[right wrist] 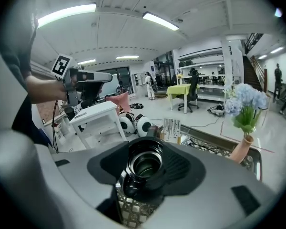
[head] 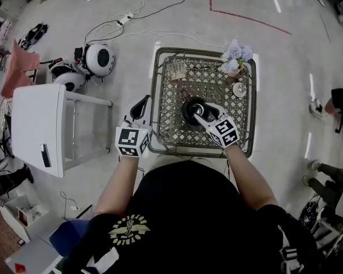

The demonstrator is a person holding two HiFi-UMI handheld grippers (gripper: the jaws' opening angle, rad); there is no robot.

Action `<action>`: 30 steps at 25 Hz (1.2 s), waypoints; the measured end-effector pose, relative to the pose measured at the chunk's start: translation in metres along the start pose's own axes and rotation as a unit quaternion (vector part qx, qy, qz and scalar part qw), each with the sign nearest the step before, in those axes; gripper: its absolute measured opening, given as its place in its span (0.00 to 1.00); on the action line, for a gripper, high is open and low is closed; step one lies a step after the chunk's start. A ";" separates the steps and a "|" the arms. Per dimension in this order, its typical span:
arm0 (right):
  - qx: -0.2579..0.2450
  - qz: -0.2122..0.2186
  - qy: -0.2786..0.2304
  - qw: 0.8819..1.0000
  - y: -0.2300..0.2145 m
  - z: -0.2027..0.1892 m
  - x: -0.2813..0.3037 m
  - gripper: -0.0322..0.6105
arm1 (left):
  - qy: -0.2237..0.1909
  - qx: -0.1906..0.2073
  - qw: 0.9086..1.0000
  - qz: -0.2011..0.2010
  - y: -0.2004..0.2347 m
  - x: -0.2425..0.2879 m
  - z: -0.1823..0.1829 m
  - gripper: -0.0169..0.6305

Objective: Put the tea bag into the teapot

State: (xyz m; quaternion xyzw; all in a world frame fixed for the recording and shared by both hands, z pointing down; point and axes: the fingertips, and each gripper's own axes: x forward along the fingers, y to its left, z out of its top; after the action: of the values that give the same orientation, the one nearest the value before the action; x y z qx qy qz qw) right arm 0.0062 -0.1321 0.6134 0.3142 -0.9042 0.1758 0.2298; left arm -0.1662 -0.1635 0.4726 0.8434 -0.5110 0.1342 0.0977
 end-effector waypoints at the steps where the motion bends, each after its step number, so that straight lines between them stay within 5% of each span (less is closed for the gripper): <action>1: 0.001 -0.005 -0.003 1.000 -0.002 0.001 -0.001 0.36 | 0.000 0.000 1.000 -0.001 0.000 0.001 0.000 0.02; 3: -0.007 -0.015 -0.013 1.000 -0.005 0.005 -0.004 0.28 | -0.001 0.000 1.000 -0.004 0.001 0.002 -0.001 0.02; 4: -0.014 -0.018 -0.021 1.000 -0.005 0.007 -0.006 0.06 | -0.001 0.000 1.000 -0.005 0.002 0.003 -0.001 0.02; 12: -0.029 -0.024 -0.053 0.998 -0.003 0.020 -0.024 0.06 | -0.006 -0.003 1.000 -0.019 -0.009 0.008 0.003 0.02; 30: -0.019 -0.137 -0.149 0.979 -0.041 0.063 -0.147 0.06 | -0.042 -0.023 0.998 -0.041 -0.036 0.002 0.023 0.02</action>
State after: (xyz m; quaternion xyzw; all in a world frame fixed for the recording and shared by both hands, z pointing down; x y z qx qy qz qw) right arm 0.1159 -0.1198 0.4904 0.4531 -0.8799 0.0770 0.1205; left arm -0.1300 -0.1559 0.4505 0.8662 -0.4823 0.0828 0.1012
